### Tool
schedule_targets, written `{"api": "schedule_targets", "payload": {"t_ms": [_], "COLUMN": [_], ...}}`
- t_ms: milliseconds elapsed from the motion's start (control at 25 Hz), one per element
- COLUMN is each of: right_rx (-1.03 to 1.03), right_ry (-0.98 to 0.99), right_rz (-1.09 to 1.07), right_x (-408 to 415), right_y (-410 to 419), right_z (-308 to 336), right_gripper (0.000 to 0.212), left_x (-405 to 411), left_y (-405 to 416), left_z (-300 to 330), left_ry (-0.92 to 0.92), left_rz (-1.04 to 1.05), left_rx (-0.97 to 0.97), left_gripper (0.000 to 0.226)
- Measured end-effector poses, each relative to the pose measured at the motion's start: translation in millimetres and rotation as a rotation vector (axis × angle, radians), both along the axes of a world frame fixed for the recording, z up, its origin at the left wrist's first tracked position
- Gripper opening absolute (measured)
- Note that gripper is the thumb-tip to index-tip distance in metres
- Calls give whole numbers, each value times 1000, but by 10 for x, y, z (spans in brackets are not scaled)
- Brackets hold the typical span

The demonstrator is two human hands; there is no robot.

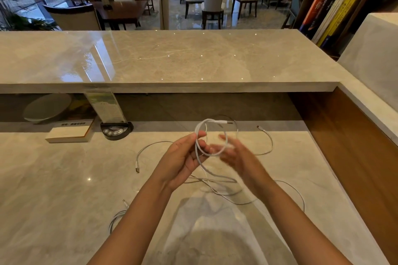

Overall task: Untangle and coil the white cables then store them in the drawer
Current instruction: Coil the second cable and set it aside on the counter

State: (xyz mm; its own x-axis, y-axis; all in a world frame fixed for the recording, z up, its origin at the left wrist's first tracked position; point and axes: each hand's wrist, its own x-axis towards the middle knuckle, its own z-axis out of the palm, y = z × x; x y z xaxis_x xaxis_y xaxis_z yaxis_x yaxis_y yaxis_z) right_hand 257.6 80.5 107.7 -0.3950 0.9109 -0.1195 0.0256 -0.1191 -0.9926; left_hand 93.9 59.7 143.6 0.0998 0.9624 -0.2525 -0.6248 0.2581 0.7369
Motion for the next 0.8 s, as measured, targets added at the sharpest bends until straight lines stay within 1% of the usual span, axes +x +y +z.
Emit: {"api": "schedule_targets", "payload": {"t_ms": [40, 80, 120, 160, 240, 480, 600, 640, 720, 800], "right_rx": [-5, 16, 46, 57, 79, 149, 178, 192, 246, 349], "right_ry": [-87, -170, -214, -214, -237, -491, -572, -582, -607, -731], "right_rz": [153, 269, 325, 334, 290, 215, 193, 151, -8, -118], "right_x": [-42, -82, -113, -129, -77, 300, 447, 449, 398, 308], "right_y": [-67, -125, -156, -159, -88, 288, 423, 453, 521, 597], "right_z": [-32, -60, -79, -74, -43, 237, 367, 400, 448, 509], "right_gripper": [42, 38, 33, 28, 22, 8, 9, 9, 13, 24], "left_x": [-16, -36, -64, -98, -172, -286, -283, -274, -238, -179], "left_y": [33, 63, 90, 120, 171, 164, 112, 104, 93, 80], "left_z": [-3, -7, -17, -19, -21, 64, 60, 56, 52, 53], "left_ry": [-22, 5, 60, 120, 194, 288, 268, 281, 345, 415], "left_rz": [47, 79, 101, 120, 152, 169, 167, 160, 125, 69], "left_rx": [12, 34, 62, 91, 126, 151, 150, 151, 158, 164], "left_gripper": [28, 28, 27, 27, 26, 25, 28, 28, 28, 28]}}
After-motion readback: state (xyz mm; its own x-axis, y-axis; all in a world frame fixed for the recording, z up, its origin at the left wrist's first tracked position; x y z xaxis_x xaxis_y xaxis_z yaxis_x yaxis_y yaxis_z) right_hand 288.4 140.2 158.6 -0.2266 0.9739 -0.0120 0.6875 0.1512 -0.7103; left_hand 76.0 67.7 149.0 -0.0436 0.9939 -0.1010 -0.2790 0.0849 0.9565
